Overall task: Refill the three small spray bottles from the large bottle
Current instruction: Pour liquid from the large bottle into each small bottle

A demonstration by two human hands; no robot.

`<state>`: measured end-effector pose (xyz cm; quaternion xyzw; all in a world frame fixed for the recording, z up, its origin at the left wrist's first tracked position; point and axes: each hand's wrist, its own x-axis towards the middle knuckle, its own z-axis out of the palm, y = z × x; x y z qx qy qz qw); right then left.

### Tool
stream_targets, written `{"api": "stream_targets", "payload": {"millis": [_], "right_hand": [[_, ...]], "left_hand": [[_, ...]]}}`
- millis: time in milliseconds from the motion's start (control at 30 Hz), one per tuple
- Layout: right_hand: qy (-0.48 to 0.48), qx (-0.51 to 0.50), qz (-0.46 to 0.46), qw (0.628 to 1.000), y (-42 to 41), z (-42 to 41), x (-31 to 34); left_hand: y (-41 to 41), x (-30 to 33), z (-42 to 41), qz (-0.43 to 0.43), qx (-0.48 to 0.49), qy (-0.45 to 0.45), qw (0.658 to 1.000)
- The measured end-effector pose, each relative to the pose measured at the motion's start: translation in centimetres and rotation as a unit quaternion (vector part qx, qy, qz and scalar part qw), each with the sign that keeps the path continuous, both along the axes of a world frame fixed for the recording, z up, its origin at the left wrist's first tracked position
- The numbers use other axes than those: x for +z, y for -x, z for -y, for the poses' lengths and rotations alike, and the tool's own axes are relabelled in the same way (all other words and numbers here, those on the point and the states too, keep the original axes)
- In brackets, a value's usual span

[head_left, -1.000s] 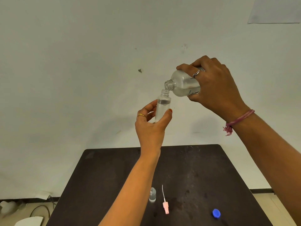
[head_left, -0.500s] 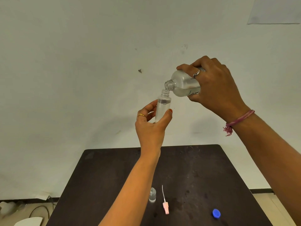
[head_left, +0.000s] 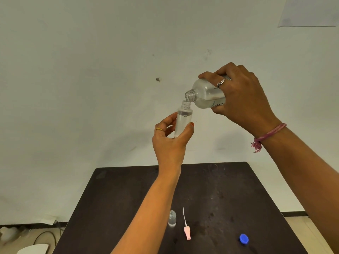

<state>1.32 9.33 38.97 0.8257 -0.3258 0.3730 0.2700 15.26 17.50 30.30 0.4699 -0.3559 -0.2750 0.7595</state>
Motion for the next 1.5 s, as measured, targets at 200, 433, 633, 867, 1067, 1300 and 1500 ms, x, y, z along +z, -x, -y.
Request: {"api": "stream_targets", "payload": {"millis": [200, 433, 633, 867, 1067, 1300, 1500], "right_hand": [[0.002, 0.001, 0.000, 1.000, -0.07, -0.15, 0.08], [0.002, -0.003, 0.001, 1.000, -0.07, -0.26, 0.12], [0.000, -0.004, 0.000, 1.000, -0.16, -0.38, 0.12], [-0.002, -0.003, 0.002, 1.000, -0.31, -0.47, 0.05], [0.001, 0.000, 0.004, 1.000, -0.37, -0.48, 0.09], [0.005, 0.000, 0.004, 1.000, -0.39, -0.46, 0.10], [0.003, -0.002, 0.002, 1.000, -0.37, -0.42, 0.11]], "left_hand": [[0.08, 0.01, -0.06, -0.003, -0.001, 0.001, 1.000], [0.01, 0.01, -0.15, -0.006, -0.006, 0.003, 1.000], [-0.07, -0.01, -0.16, -0.004, -0.007, 0.002, 1.000], [-0.19, -0.04, -0.17, -0.003, -0.006, 0.003, 1.000], [-0.17, -0.01, -0.18, -0.001, -0.005, 0.001, 1.000], [-0.20, 0.01, -0.21, 0.000, -0.007, 0.002, 1.000], [-0.18, 0.03, -0.22, -0.005, -0.009, 0.003, 1.000]]}}
